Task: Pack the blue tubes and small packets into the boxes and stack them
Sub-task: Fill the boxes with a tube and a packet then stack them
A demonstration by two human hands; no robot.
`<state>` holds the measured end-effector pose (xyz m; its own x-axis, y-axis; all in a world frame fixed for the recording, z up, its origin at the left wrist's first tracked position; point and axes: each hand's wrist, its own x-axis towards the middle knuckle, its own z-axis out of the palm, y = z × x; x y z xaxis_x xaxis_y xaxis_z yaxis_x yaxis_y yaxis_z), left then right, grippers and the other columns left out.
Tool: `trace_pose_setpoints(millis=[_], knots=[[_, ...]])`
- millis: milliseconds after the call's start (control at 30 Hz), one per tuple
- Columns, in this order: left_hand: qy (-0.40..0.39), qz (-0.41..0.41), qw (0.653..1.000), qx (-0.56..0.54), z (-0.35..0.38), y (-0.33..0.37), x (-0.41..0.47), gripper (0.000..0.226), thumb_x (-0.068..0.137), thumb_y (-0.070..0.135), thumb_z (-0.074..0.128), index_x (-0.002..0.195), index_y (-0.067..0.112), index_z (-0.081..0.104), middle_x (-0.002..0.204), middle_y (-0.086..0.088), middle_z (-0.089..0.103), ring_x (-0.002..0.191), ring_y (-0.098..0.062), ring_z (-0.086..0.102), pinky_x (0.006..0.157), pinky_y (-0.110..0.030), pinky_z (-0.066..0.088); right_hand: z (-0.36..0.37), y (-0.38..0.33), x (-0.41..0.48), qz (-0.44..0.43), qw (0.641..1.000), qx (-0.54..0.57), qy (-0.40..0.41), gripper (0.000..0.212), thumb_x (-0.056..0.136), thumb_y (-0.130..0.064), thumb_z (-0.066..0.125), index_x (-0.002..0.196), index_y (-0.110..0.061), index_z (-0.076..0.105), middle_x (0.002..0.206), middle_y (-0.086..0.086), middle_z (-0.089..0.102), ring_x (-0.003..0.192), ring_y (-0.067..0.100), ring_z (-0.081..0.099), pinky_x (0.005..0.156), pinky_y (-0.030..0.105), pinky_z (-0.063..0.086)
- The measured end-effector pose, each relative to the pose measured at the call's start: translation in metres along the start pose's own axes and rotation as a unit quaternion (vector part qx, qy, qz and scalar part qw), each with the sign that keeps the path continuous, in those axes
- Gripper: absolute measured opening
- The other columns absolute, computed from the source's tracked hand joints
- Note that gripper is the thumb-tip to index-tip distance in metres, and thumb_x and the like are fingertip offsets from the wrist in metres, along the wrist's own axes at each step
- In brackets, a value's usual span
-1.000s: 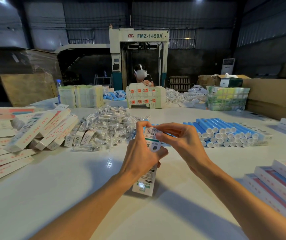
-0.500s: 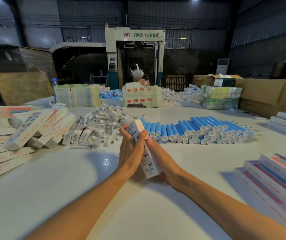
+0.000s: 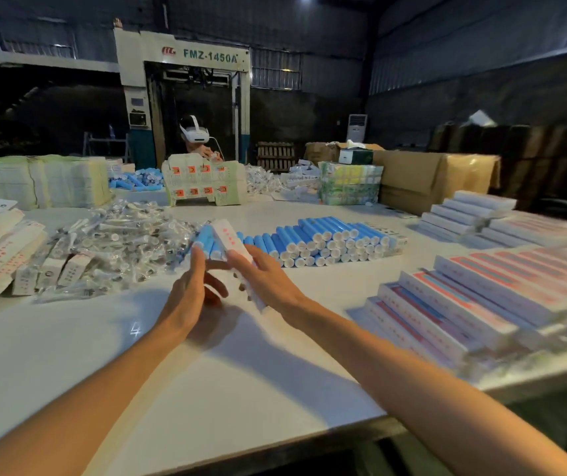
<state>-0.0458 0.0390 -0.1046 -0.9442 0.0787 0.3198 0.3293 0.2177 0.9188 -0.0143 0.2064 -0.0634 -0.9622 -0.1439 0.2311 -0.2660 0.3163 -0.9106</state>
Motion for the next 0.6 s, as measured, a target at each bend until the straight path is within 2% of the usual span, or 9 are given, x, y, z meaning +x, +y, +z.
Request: trace_pose_setpoints(millis=[67, 133, 200, 267, 333, 400, 500, 533, 600], knots=[[-0.054, 0.027, 0.998, 0.032, 0.005, -0.002, 0.003, 0.087, 0.084, 0.099, 0.014, 0.108, 0.044, 0.078, 0.079, -0.004, 0.075, 0.065, -0.018, 0.070, 0.079, -0.042, 0.055, -0.023, -0.008, -0.004, -0.017, 0.997, -0.064, 0.029, 0.062, 0.102, -0.060, 0.050, 0.153, -0.024, 0.043, 0.134, 0.008, 0.061, 0.086, 0.010, 0.061, 0.058, 0.018, 0.049], [-0.102, 0.065, 0.989, 0.091, 0.011, -0.005, 0.002, 0.076, 0.086, 0.097, 0.027, 0.108, 0.044, 0.077, 0.080, 0.000, 0.073, 0.066, -0.015, 0.069, 0.075, -0.036, 0.054, -0.053, -0.018, -0.011, -0.053, 0.987, -0.143, 0.054, 0.060, 0.104, -0.054, 0.051, 0.153, -0.021, 0.043, 0.136, 0.011, 0.061, 0.080, 0.007, 0.060, 0.047, 0.011, 0.043], [-0.143, 0.124, 0.965, 0.181, 0.017, -0.008, 0.001, 0.048, 0.096, 0.081, 0.043, 0.111, 0.048, 0.073, 0.083, 0.010, 0.074, 0.072, -0.010, 0.070, 0.079, -0.036, 0.057, -0.091, -0.029, -0.018, -0.086, 0.972, -0.203, 0.082, 0.057, 0.105, -0.048, 0.054, 0.151, -0.016, 0.045, 0.132, 0.011, 0.062, 0.073, 0.005, 0.061, 0.044, 0.009, 0.042], [-0.158, 0.165, 0.943, 0.242, 0.020, -0.010, -0.001, 0.014, 0.102, 0.055, 0.059, 0.112, 0.053, 0.069, 0.090, 0.020, 0.074, 0.079, -0.005, 0.069, 0.083, -0.037, 0.058, -0.138, -0.037, -0.029, -0.098, 0.950, -0.273, 0.120, 0.054, 0.104, -0.048, 0.057, 0.146, -0.017, 0.049, 0.128, 0.009, 0.065, 0.071, 0.007, 0.064, 0.047, 0.013, 0.046], [-0.171, 0.169, 0.935, 0.262, 0.021, -0.009, -0.004, 0.018, 0.103, 0.039, 0.067, 0.110, 0.055, 0.070, 0.097, 0.027, 0.073, 0.087, -0.003, 0.069, 0.085, -0.037, 0.057, -0.192, -0.042, -0.040, -0.079, 0.920, -0.350, 0.156, 0.049, 0.101, -0.051, 0.059, 0.139, -0.021, 0.053, 0.125, 0.004, 0.067, 0.077, 0.010, 0.066, 0.057, 0.025, 0.057], [-0.196, 0.182, 0.925, 0.270, 0.022, -0.009, -0.005, 0.021, 0.102, 0.035, 0.069, 0.110, 0.054, 0.073, 0.105, 0.031, 0.072, 0.096, 0.000, 0.069, 0.089, -0.032, 0.055, -0.247, -0.040, -0.055, -0.036, 0.888, -0.419, 0.185, 0.045, 0.099, -0.050, 0.063, 0.134, -0.022, 0.057, 0.123, 0.002, 0.067, 0.085, 0.011, 0.065, 0.072, 0.038, 0.064], [-0.210, 0.210, 0.911, 0.286, 0.022, -0.013, -0.003, 0.019, 0.100, 0.043, 0.068, 0.112, 0.057, 0.070, 0.110, 0.033, 0.070, 0.100, 0.007, 0.066, 0.085, -0.019, 0.051, -0.318, -0.028, -0.084, 0.051, 0.840, -0.492, 0.222, 0.045, 0.096, -0.048, 0.068, 0.131, -0.021, 0.061, 0.119, 0.003, 0.068, 0.087, 0.013, 0.063, 0.074, 0.036, 0.062], [-0.211, 0.214, 0.907, 0.296, 0.022, -0.015, -0.001, 0.018, 0.099, 0.048, 0.066, 0.114, 0.058, 0.069, 0.110, 0.032, 0.070, 0.099, 0.008, 0.065, 0.084, -0.018, 0.050, -0.338, -0.023, -0.096, 0.070, 0.828, -0.504, 0.235, 0.044, 0.096, -0.047, 0.069, 0.130, -0.019, 0.062, 0.118, 0.004, 0.068, 0.085, 0.012, 0.062, 0.070, 0.032, 0.059], [-0.214, 0.211, 0.903, 0.307, 0.022, -0.022, 0.003, 0.024, 0.095, 0.060, 0.057, 0.116, 0.058, 0.068, 0.111, 0.030, 0.069, 0.098, 0.007, 0.064, 0.082, -0.013, 0.047, -0.370, -0.010, -0.119, 0.098, 0.806, -0.522, 0.260, 0.040, 0.095, -0.043, 0.072, 0.126, -0.018, 0.064, 0.114, 0.005, 0.069, 0.076, 0.004, 0.055, 0.058, 0.019, 0.043]])
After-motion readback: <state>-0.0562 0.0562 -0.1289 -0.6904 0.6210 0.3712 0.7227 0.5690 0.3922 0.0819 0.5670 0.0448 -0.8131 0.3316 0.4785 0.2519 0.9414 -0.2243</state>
